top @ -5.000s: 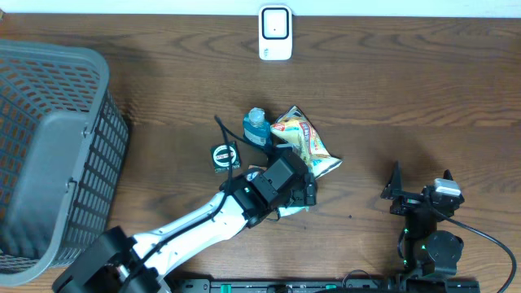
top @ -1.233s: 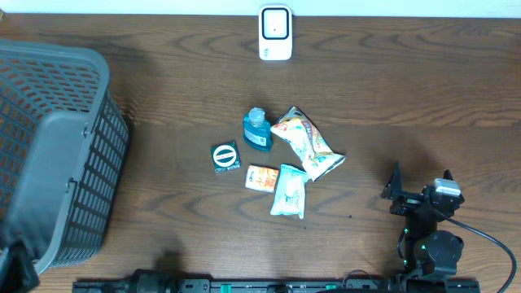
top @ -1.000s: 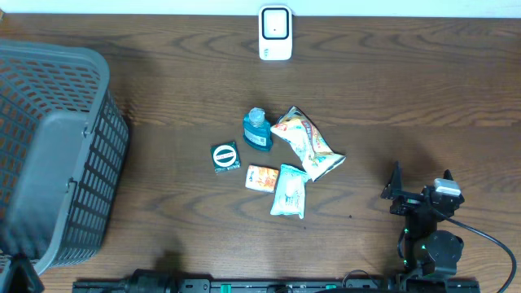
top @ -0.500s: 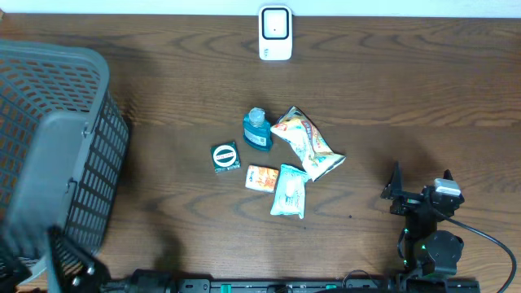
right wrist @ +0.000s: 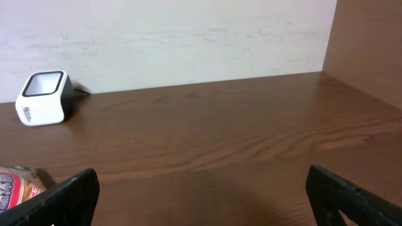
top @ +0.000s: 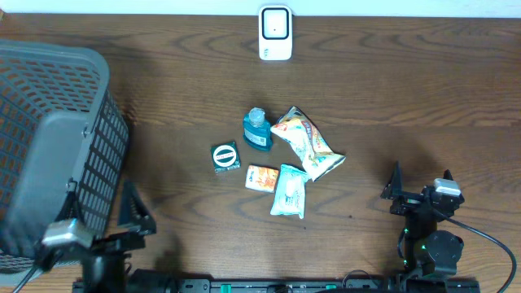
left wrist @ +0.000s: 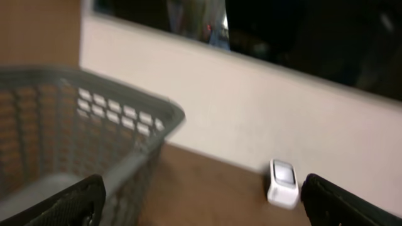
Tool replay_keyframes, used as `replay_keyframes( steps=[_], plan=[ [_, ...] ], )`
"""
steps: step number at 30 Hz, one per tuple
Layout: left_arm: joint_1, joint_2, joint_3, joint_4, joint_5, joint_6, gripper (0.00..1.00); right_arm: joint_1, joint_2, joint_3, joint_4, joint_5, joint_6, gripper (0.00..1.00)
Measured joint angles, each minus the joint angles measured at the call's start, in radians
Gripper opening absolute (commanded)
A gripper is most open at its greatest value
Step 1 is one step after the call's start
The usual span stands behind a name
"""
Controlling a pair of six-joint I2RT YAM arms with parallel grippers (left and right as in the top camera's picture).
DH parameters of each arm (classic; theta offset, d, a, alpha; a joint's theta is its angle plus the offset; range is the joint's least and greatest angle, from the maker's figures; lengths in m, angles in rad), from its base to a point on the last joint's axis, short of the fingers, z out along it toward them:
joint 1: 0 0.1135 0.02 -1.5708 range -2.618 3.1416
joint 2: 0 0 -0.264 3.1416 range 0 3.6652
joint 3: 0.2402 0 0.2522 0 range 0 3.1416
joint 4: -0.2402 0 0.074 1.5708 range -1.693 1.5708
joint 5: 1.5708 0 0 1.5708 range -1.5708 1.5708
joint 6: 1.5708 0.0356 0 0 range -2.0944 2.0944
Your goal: Scan the item barcode
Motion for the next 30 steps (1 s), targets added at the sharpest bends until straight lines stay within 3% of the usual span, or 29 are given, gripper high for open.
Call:
replay_keyframes(
  steps=[13,30],
  plan=[
    [0.000,0.001,-0.353,0.152,0.059,-0.085,0.99,0.000,0.000,0.000,0.000,0.000,0.000,0.99],
    [0.000,0.001,-0.517,0.153,0.034,-0.088,0.98,0.000,0.000,0.000,0.000,0.000,0.000,0.99]
  ],
)
